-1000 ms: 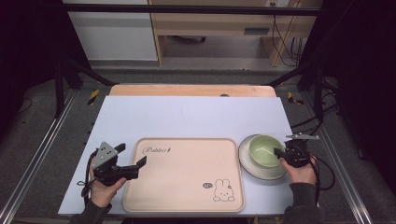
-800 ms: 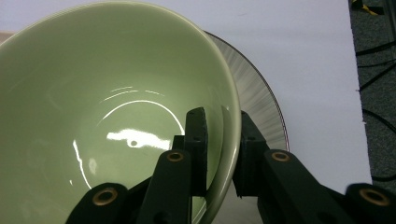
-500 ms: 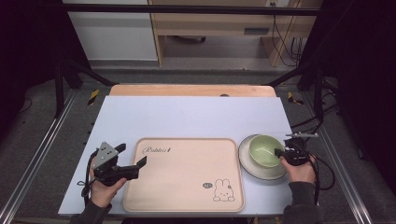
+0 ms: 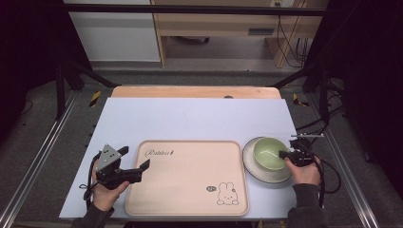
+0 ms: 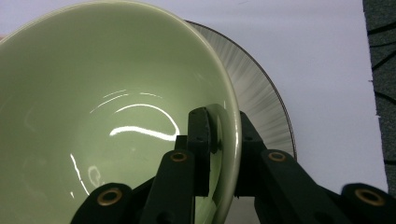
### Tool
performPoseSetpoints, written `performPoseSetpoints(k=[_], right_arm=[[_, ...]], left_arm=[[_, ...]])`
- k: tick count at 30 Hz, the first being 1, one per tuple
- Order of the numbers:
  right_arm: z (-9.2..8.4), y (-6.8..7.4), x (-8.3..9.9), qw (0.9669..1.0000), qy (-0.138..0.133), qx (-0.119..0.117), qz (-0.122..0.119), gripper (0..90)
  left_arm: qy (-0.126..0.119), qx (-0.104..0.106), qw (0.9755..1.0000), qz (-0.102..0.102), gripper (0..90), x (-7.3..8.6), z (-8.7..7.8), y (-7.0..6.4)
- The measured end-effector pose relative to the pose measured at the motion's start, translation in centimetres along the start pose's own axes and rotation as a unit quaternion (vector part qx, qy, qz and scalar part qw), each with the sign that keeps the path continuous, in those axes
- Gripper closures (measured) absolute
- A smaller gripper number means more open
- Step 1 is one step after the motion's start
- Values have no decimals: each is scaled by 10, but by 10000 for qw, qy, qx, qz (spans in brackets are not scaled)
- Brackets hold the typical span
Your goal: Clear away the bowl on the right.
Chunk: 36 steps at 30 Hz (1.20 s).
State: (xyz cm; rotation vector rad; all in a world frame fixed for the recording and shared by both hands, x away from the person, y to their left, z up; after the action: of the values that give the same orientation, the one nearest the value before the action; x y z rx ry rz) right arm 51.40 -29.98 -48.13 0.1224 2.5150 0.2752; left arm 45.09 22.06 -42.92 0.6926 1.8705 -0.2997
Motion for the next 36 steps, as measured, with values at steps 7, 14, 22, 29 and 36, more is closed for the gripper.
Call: performPoseSetpoints(k=[7, 14, 22, 29, 36], right_arm=[[0, 0, 0, 9998, 103, -69, 154, 813], [1, -2, 0, 9996, 157, -134, 193, 824], [0, -1, 0, 9993, 146, -217, 269, 834], [-2, 1, -1, 9997, 45, -170, 170, 836], [-7, 7, -2, 9997, 7, -189, 183, 833]], left_arm=[[6, 3, 10000, -6, 87, 1, 1, 0], [4, 10, 10000, -8, 88, 0, 1, 0], [8, 26, 10000, -15, 88, 1, 1, 0], [7, 19, 10000, -11, 89, 1, 1, 0], [2, 13, 10000, -8, 89, 0, 0, 0]])
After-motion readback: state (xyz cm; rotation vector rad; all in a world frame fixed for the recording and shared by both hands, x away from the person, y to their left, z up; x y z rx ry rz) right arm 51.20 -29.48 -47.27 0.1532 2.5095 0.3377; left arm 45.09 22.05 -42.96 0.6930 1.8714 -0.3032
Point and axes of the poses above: each handheld gripper's, and its own axes: z roughly forward along the jaws, x roughly out of its underside, y roughly to its left, the point moved 5 cm from there along z, roughly forward along the jaws, and after that the axes turned 9 degrees about z, right-handed, at the moved point
